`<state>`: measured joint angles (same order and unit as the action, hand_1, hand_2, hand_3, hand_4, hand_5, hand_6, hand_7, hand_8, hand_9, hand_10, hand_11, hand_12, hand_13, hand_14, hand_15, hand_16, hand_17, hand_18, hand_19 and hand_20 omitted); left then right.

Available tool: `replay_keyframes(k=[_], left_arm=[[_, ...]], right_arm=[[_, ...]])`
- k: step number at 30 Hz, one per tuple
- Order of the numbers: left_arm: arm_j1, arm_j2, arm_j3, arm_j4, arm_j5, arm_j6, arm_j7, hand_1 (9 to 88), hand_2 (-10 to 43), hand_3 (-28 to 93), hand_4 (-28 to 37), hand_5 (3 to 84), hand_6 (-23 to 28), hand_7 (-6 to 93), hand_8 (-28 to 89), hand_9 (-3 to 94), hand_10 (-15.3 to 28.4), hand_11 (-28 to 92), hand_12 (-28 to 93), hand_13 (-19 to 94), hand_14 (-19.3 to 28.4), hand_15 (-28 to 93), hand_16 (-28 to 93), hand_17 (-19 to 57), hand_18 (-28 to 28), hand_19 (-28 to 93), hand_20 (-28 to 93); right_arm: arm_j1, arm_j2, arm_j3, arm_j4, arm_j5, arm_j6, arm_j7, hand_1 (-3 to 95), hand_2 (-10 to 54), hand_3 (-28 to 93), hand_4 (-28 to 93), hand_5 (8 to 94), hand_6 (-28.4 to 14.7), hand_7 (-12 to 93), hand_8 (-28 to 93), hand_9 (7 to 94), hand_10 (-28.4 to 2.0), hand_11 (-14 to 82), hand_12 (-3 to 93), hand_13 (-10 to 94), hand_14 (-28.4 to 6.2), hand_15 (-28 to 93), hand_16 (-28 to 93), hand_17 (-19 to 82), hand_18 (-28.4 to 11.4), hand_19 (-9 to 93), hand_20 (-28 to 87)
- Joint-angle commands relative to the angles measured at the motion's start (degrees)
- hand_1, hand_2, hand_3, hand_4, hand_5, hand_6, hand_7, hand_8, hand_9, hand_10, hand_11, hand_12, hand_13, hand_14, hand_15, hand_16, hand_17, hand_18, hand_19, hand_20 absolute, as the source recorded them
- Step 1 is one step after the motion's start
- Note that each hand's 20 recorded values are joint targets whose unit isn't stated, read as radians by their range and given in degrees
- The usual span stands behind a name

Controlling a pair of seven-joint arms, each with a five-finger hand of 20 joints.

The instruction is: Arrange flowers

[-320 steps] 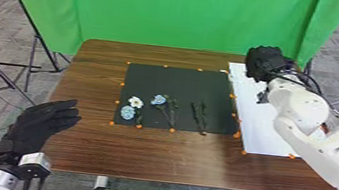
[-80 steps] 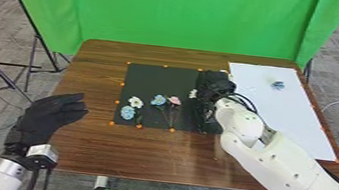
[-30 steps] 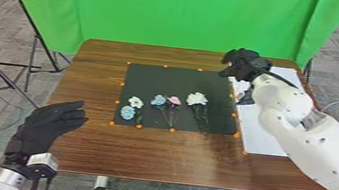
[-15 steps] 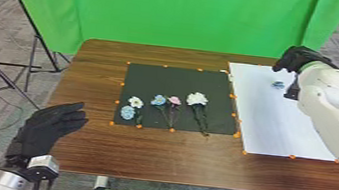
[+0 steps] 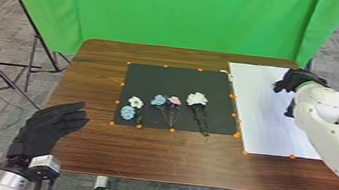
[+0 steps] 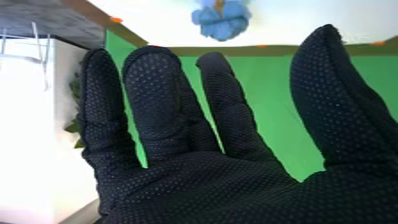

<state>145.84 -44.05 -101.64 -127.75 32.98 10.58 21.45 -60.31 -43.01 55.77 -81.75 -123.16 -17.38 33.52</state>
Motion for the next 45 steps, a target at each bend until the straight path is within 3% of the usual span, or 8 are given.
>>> replay_keyframes(k=[1,11,17,25,35,36,43,45], left_arm=[[-1.0,-0.92,0.28,0.25,0.75,-1.45,-1.79,27.4,3.5,83,-16.0,46.0,13.2,19.3,-10,41.1,22.7,37,11,28,28.4,64,-14,-8.8,22.8,58,11],[-1.6,-1.12,0.62,0.26,0.89,-1.58,-1.29,27.4,3.5,83,-16.1,45.9,13.1,19.3,-10,41.1,22.7,37,11,28,28.4,64,-14,-8.8,22.7,58,11],[-1.2,-1.47,0.56,0.17,0.77,-1.23,-0.79,27.5,3.4,83,-16.0,46.0,13.2,19.2,-10,41.0,22.7,37,11,28,28.4,64,-14,-8.8,22.8,58,11],[-1.3,-1.51,0.87,0.23,0.67,-1.25,-0.77,27.4,3.5,83,-16.0,45.9,13.1,19.4,-10,41.0,22.6,37,11,28,28.4,64,-14,-8.8,22.8,58,11],[-1.7,-1.84,1.05,0.34,0.74,-1.32,-0.94,27.5,3.5,83,-15.9,45.9,13.1,19.4,-10,40.9,22.7,37,11,28,28.4,64,-14,-8.8,22.7,58,11],[-1.8,-1.71,1.18,0.38,0.71,-1.32,-0.84,27.5,3.5,83,-15.9,45.9,13.1,19.4,-10,41.0,22.7,37,11,28,28.4,64,-14,-8.8,22.8,58,11],[-1.6,-2.18,1.19,0.3,0.77,-1.28,-1.13,27.5,3.5,83,-15.9,45.9,13.1,19.5,-10,41.0,22.7,37,11,28,28.4,64,-14,-8.8,22.8,58,11],[-1.8,-2.28,1.14,0.39,0.9,-1.6,-1.47,27.5,3.4,83,-16.0,45.9,13.1,19.5,-10,41.0,22.7,37,11,28,28.4,64,-14,-8.8,22.8,58,11]], right_arm=[[1.5,-0.8,-0.6,0.5,-0.8,-0.4,0.6,21.4,-0.5,88,-27,39.9,-4.5,12,-11,42.2,-17.1,9.7,15.9,59,-9.1,83,13,25,-19.9,81,15],[3.0,-3.6,-0.2,3.5,-1.2,-4.3,0.8,21.1,-0.6,88,-27,36.6,-3.8,12,-10,41.0,-17.2,8.8,15.9,59,-9.8,84,13,24,-20.3,81,15],[3.5,-4.9,0.3,5.0,-0.5,-7.8,2.0,16.3,4.0,88,-26,35.7,-3.7,10,-10,39.4,-18.5,8.1,16.0,58,-11.7,85,13,23,-21.1,80,15],[0.0,-5.0,3.3,3.5,-3.0,-9.6,1.2,18.2,2.9,88,-26,37.2,-3.4,11,-10,40.1,-16.6,8.8,16.3,58,-12.1,86,13,22,-21.4,80,15],[-2.1,-5.8,5.9,6.1,-6.5,-7.9,-1.9,29.1,-5.0,89,-28,48.5,-4.0,17,-12,51.7,-10.4,17.3,15.5,63,-8.0,83,13,25,-19.7,80,14],[-4.2,-4.8,7.1,3.9,-6.6,-7.3,-1.7,30.1,-5.3,89,-28,49.5,-4.0,17,-12,52.6,-9.9,18.2,15.4,64,-7.4,83,13,26,-19.5,80,13],[-7.0,-4.9,9.9,3.4,-6.5,-4.0,-1.3,38.0,-8.7,88,-28,58.3,-1.4,25,-16,61.8,-9.6,24.7,15.4,67,-5.0,81,15,27,-17.7,81,12],[-8.0,-4.8,11.0,3.2,-8.4,-4.2,-2.4,41.9,-9.3,86,-28,60.9,-0.7,29,-10,66.7,-9.3,25.1,17.3,69,-4.3,80,16,29,-17.0,81,11]])
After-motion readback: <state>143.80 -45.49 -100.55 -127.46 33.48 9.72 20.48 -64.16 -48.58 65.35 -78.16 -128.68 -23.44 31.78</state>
